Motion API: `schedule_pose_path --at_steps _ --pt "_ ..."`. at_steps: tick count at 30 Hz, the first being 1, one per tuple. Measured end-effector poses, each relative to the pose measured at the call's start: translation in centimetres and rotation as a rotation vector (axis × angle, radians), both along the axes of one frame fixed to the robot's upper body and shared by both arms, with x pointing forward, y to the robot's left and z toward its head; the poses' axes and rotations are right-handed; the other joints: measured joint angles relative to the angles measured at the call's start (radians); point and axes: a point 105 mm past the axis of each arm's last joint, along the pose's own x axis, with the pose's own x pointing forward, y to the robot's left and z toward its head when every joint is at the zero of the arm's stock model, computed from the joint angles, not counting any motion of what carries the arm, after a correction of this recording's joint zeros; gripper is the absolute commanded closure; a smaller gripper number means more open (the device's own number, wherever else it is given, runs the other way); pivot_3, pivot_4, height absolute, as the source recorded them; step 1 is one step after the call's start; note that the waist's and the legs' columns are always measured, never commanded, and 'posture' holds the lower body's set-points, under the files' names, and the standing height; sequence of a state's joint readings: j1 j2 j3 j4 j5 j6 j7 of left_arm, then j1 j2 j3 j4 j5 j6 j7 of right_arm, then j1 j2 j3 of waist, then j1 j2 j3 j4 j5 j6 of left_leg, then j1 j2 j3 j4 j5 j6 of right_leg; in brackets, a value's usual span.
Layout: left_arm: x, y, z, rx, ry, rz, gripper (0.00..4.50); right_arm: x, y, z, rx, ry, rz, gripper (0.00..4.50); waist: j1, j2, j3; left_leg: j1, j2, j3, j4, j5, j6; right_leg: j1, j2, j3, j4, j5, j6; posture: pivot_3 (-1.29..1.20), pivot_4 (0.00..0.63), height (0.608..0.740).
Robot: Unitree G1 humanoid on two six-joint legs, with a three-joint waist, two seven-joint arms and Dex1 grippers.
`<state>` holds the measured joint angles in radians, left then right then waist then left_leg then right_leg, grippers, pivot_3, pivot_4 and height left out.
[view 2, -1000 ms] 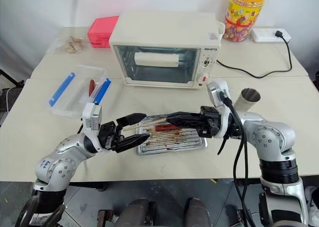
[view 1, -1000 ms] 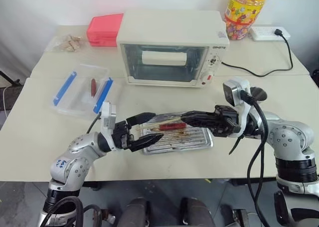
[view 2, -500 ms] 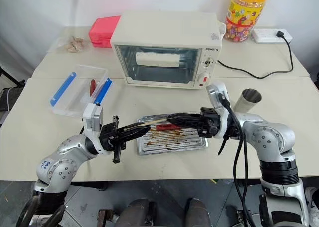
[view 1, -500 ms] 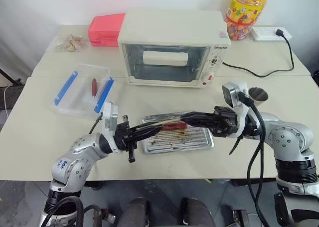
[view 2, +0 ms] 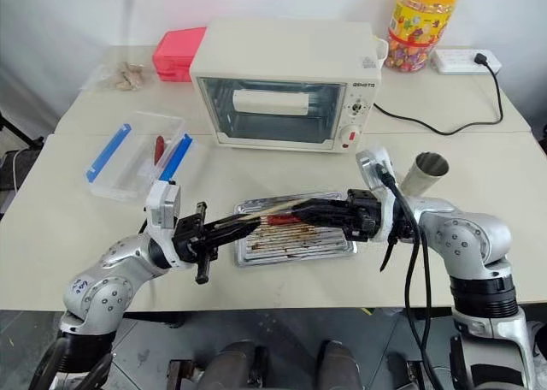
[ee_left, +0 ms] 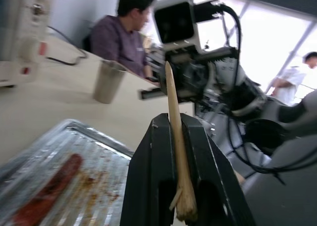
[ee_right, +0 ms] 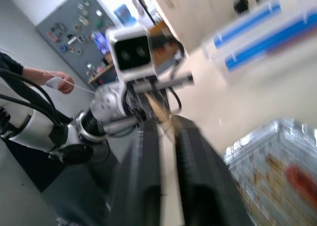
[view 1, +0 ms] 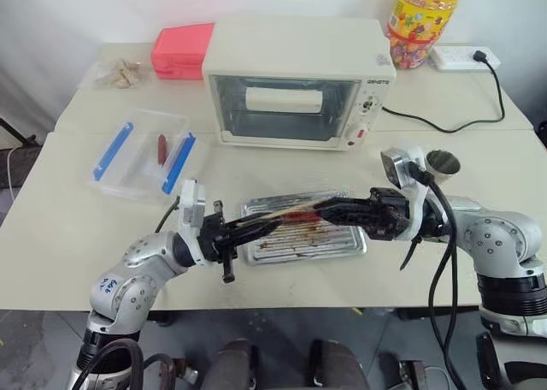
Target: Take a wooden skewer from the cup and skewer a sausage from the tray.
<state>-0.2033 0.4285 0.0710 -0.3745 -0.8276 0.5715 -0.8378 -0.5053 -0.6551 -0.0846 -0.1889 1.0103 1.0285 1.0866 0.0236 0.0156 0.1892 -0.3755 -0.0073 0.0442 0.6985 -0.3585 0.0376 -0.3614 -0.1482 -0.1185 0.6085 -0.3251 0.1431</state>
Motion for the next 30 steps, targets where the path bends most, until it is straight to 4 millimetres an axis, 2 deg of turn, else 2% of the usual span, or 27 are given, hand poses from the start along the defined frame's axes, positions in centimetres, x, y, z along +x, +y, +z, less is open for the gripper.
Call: schedule_pose_path --at_steps 5,7,9,11,13,17,19,20,24,30 --pt "0.2 2.9 -0.7 0.029 -0.003 0.125 4.5 -0.5 -3.7 -2.9 -0.173 0.014 -0.115 1.31 0.002 0.0 0.0 0.0 0.0 0.0 -0.001 0.0 0.0 0.001 0.0 0.0 -0.004 0.0 0.0 0.0 0.15 0.74" --pt "0.1 4.3 -1.0 0.048 -0.022 0.183 4.5 -0.9 -5.8 -4.0 -0.263 -0.052 -0.182 0.54 0.003 0.0 0.0 0.0 0.0 0.001 -0.001 0.0 0.0 0.002 0.0 0.0 -0.005 0.0 0.0 0.0 0.15 0.74" --pt "0.2 6.0 -1.5 0.073 -0.016 0.257 4.5 -1.0 -7.9 -4.5 -0.319 -0.115 -0.272 0.05 0.003 -0.001 0.001 0.0 0.0 0.002 -0.001 0.0 0.0 0.002 0.0 0.0 -0.005 0.0 0.0 0.0 0.15 0.74" --pt "0.1 8.1 -2.1 0.096 -0.002 0.342 4.5 -1.1 -9.8 -5.0 -0.357 -0.179 -0.357 0.05 0.001 -0.001 0.001 0.001 0.001 0.003 -0.001 0.0 0.0 0.002 0.0 0.0 -0.005 0.0 0.0 0.0 0.15 0.74" --pt "-0.1 9.5 -2.4 0.112 -0.013 0.412 4.5 -1.0 -11.1 -5.3 -0.426 -0.314 -0.418 0.05 0.0 -0.001 0.0 0.003 0.001 0.005 -0.002 0.0 0.0 0.003 0.001 0.002 -0.006 0.0 0.0 0.0 0.15 0.74" --pt "-0.5 11.8 -3.6 0.151 -0.001 0.53 4.5 -0.8 -11.8 -6.3 -0.51 -0.444 -0.421 0.05 -0.002 -0.001 0.0 0.005 0.002 0.008 -0.002 0.0 0.0 0.003 0.001 0.004 -0.006 0.0 0.0 0.0 0.15 0.74" --pt "-0.7 12.5 -4.2 0.16 0.006 0.561 4.5 -0.4 -11.6 -6.2 -0.506 -0.463 -0.416 0.05 -0.001 -0.002 0.001 0.005 0.002 0.008 -0.002 0.0 0.0 0.003 0.001 0.004 -0.006 0.0 0.0 0.0 0.15 0.74" --pt "-0.8 12.7 -4.3 0.161 0.007 0.571 4.5 0.2 -10.8 -5.6 -0.484 -0.492 -0.404 0.05 -0.002 -0.002 0.001 0.005 0.003 0.008 -0.001 0.0 0.0 0.003 0.001 0.004 -0.006 0.0 0.0 0.0 0.15 0.74" --pt "-0.9 12.5 -4.2 0.163 -0.002 0.556 4.5 2.7 -5.4 -2.6 -0.508 -0.663 -0.25 0.05 -0.017 -0.002 0.001 0.005 0.004 0.007 -0.002 0.0 -0.001 0.002 0.001 0.004 -0.005 0.0 0.0 0.0 0.15 0.74" --pt "-0.7 11.6 -3.9 0.184 -0.029 0.498 4.5 4.9 0.3 -3.5 -0.657 -0.609 -0.146 0.05 -0.013 -0.002 0.001 0.002 0.002 0.003 -0.002 -0.001 -0.001 0.0 0.0 0.002 -0.004 0.0 -0.001 0.0 0.15 0.74"
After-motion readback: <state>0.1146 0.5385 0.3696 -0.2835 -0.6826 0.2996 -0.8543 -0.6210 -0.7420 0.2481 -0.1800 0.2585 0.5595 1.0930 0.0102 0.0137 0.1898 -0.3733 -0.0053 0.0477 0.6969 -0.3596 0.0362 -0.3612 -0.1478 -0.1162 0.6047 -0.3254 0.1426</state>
